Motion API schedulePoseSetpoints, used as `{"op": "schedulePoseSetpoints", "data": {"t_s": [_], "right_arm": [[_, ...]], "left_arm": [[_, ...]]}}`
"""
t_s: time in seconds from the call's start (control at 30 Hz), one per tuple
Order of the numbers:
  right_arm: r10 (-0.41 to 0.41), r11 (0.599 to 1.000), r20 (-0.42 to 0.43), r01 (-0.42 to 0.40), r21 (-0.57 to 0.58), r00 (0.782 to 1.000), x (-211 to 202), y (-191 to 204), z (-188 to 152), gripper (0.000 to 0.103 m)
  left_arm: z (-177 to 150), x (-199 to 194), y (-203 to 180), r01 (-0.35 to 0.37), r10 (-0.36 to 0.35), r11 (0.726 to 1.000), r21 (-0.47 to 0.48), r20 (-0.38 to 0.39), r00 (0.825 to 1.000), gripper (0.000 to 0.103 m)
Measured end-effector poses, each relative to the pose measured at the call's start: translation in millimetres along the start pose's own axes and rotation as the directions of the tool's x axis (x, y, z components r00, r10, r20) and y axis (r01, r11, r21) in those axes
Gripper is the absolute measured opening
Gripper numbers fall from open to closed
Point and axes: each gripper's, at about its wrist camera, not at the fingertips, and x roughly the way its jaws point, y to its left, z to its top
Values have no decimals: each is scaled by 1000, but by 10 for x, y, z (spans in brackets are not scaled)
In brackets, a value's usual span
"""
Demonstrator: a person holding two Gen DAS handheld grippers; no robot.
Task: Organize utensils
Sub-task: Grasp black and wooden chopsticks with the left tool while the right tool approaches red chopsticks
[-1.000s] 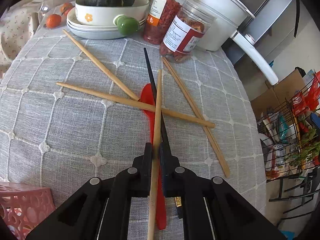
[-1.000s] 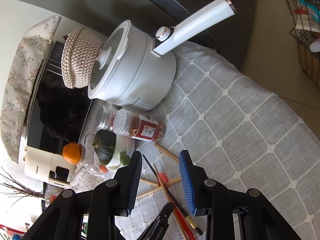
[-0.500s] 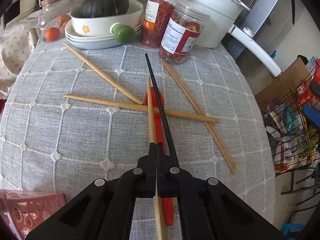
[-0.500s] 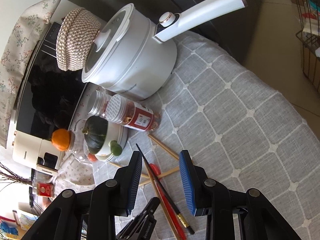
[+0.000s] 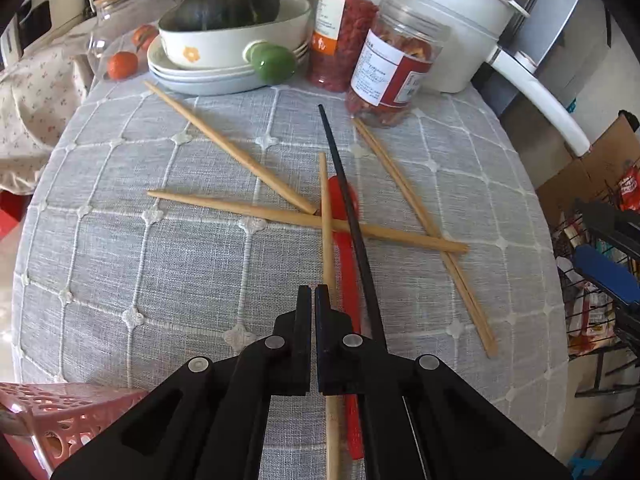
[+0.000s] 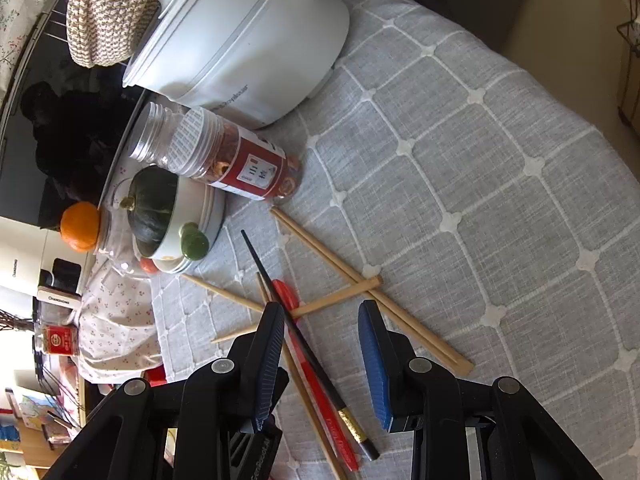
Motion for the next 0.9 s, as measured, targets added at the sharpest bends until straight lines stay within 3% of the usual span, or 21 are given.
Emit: {"op": "schedulePoseSetpoints", "data": {"t_s": [0.07, 0.13, 0.23, 0.33, 0.47, 0.57, 0.67, 0.77, 0.83, 0.9], "right_arm": [[-6, 1000, 15, 6, 7, 1000, -27, -7, 26, 35], [-2, 1000, 18, 2, 19, 1000, -41, -23, 37, 35], [12, 1000, 12, -12, 26, 1000, -43, -25, 37, 35], [15, 1000, 19, -15, 26, 1000, -51, -6, 33, 35], [21, 999, 6, -21, 28, 1000, -24, 1, 7, 35], [28, 999, 1, -28, 32, 1000, -20, -6, -1, 35], [25, 999, 7, -25, 32, 1000, -29, -13, 9, 35], [26, 999, 9, -26, 33, 1000, -32, -13, 12, 35], [24, 999, 9, -24, 31, 1000, -27, -10, 12, 35], [21, 999, 7, -21, 26, 1000, -13, 3, 7, 35]], "left_arm": [[-8, 65, 0, 8, -8, 1000, 5, -14, 1000, 2], [-8, 82, 71, 54, -55, 997, -47, -20, 998, 2], [-28, -16, 211, 123, -122, 984, -130, 21, 992, 2], [-38, -107, 207, 169, -163, 978, -122, 60, 985, 4], [-25, -62, 133, 142, -138, 984, -106, 44, 989, 19], [-10, 16, 75, 148, -147, 984, -99, 17, 989, 22], [-4, 87, 69, 81, -81, 993, -85, 13, 997, 22], [15, 111, 127, 121, -120, 986, -113, 13, 993, 20], [18, 92, 120, 110, -108, 989, -97, 22, 994, 9], [17, 91, 91, 103, -102, 992, -75, 19, 995, 7]]}}
